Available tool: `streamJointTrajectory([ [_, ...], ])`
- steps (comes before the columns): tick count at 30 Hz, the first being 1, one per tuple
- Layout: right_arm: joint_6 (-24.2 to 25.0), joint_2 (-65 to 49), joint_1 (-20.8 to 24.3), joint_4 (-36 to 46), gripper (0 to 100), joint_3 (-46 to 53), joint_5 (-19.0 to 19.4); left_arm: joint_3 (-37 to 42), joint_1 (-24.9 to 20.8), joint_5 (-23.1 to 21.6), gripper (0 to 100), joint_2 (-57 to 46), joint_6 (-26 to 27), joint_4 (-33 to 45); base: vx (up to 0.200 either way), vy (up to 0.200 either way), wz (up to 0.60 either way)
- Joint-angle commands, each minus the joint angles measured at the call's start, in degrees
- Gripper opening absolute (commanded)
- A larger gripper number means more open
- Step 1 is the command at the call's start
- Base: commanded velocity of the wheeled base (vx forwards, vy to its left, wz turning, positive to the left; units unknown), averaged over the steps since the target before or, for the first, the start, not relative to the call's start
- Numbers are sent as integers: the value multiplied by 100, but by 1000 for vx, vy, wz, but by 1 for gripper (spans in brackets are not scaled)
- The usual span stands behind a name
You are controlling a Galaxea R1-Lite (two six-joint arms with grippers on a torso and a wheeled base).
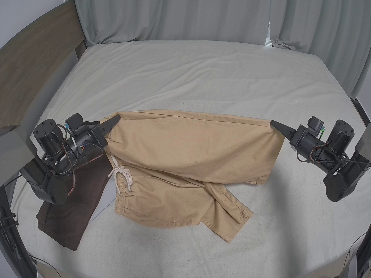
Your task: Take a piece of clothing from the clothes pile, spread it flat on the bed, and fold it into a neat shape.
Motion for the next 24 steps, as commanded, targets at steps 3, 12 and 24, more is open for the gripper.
streamJointTrajectory([
  [3, 29, 568, -78, -3, 0, -412, -6, -413, 38, 11, 0, 478, -137, -5, 0, 0, 0],
  [12, 29, 911, -95, -3, 0, -825, 3, -906, 46, 11, 0, 979, -278, -5, 0, 0, 0],
  [24, 38, 1544, -78, -3, 0, -1660, -41, -2031, 64, 380, 0, 1655, -682, -5, 0, 0, 0],
])
